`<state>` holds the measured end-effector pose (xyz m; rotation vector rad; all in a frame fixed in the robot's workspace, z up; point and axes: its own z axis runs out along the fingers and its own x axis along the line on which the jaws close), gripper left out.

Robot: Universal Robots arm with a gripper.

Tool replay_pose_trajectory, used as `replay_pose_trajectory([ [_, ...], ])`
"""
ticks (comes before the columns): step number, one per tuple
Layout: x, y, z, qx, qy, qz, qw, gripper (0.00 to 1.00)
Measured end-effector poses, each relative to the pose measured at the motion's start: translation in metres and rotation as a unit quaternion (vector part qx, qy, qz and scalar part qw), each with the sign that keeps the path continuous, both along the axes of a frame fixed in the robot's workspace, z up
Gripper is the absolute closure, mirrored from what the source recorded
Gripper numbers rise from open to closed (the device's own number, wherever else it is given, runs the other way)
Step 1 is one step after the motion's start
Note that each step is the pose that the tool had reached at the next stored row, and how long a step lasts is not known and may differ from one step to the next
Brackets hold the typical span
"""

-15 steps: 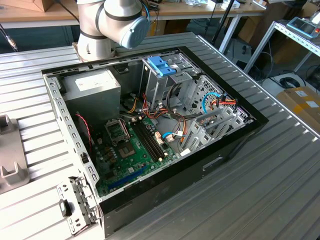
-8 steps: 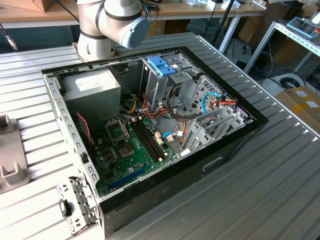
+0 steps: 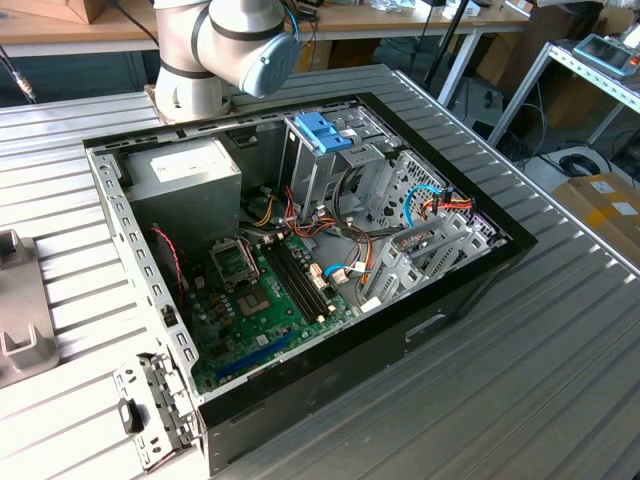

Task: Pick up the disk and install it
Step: 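Pick up the disk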

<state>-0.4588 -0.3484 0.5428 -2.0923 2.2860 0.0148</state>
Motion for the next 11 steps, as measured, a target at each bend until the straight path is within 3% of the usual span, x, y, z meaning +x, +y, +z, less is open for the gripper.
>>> replay_pose_trajectory([
  [11,0.0065,0.0,0.0,-0.0011,0.0,0.0,1.0,0.63],
])
